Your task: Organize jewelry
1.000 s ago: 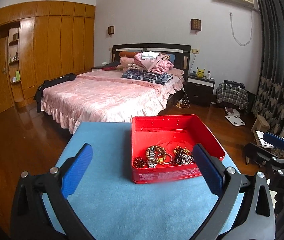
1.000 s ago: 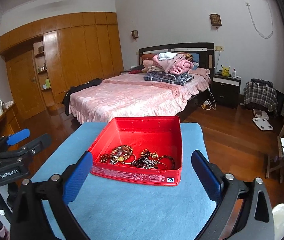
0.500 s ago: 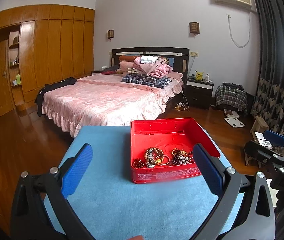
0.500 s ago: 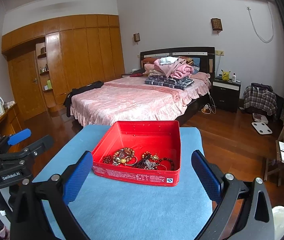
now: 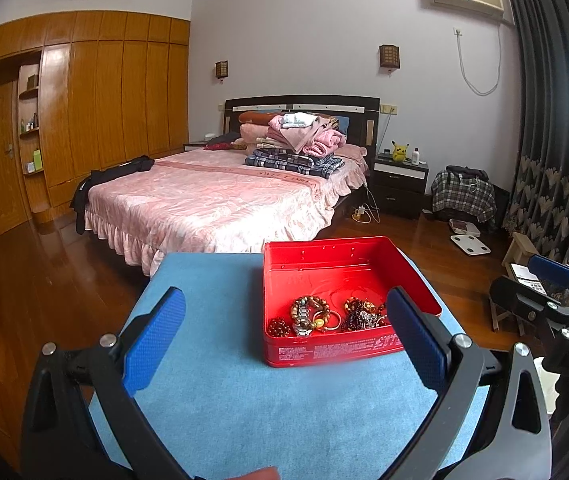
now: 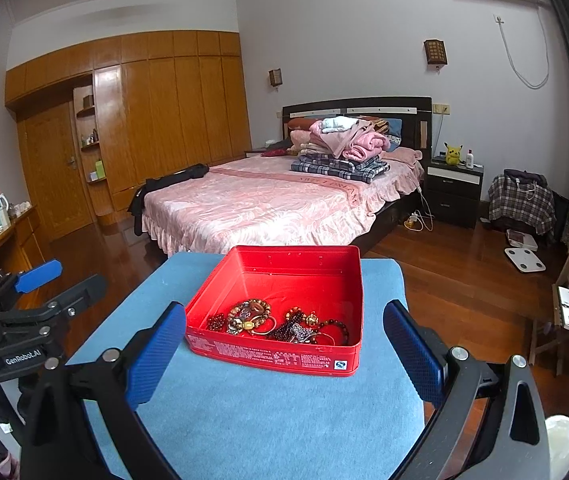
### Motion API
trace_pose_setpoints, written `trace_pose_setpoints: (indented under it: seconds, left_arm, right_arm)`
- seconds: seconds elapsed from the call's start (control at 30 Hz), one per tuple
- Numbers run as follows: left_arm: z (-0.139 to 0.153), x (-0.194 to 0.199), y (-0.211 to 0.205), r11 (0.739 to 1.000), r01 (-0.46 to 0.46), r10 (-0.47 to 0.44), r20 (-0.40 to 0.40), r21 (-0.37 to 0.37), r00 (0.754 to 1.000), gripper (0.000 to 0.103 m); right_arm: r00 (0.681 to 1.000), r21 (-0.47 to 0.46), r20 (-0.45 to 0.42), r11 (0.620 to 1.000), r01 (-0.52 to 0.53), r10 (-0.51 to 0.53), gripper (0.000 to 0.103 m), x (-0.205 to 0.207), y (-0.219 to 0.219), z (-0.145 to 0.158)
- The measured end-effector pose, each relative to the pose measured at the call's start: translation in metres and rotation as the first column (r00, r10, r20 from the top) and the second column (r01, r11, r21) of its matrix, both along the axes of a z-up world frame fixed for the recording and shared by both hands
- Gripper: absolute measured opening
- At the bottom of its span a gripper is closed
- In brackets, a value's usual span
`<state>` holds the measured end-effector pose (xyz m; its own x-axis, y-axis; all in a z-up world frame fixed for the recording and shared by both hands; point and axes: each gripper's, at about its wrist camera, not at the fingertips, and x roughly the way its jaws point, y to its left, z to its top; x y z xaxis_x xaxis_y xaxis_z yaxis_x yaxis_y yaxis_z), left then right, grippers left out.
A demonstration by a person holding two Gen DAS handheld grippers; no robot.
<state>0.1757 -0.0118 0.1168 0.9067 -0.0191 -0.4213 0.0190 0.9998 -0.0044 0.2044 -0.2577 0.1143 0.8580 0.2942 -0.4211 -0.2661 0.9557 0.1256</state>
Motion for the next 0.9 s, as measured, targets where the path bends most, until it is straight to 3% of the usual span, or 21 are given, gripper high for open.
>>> trace_pose_setpoints:
  seconds: [0.9]
  left_arm:
    - [0.0029, -0.0008, 0.0088, 1.000, -0.002, 0.002, -0.003, -0.005, 1.000, 0.097]
  right_arm:
    - [1.000, -0.005, -0.006, 1.000, -0.003, 0.003, 0.097, 0.0017, 0.0007, -0.0001]
